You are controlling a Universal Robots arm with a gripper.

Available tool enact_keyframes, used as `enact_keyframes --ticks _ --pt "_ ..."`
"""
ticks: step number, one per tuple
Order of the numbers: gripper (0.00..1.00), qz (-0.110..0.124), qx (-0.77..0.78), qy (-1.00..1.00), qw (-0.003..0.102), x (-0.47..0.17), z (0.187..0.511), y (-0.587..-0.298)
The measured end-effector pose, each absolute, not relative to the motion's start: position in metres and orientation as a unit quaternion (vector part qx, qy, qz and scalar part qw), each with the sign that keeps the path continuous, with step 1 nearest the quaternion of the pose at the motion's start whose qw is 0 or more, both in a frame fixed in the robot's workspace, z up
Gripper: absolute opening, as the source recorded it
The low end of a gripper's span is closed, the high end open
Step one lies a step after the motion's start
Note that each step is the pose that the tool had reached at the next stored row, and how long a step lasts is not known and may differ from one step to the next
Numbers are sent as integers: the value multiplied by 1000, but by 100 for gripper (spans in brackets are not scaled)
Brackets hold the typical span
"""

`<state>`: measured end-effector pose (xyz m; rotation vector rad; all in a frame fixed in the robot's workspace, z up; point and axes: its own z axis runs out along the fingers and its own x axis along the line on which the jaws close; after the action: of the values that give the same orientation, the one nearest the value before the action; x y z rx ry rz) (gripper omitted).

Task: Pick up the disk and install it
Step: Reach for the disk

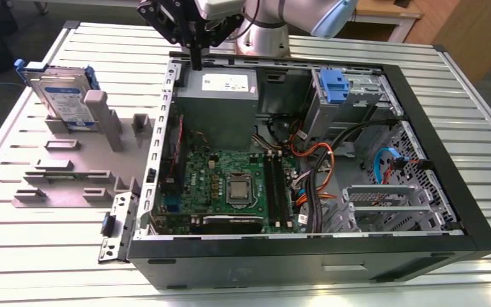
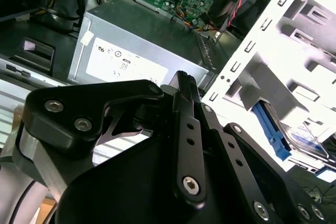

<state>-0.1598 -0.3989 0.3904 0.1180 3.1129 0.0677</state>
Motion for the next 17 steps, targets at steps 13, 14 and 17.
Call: enact_keyframes --ticks 13,14,17 --pt "11 22 38 999 13 -162 390 -399" --pt "11 22 38 999 13 -162 390 -399" --pt "11 22 38 999 13 -164 390 -399"
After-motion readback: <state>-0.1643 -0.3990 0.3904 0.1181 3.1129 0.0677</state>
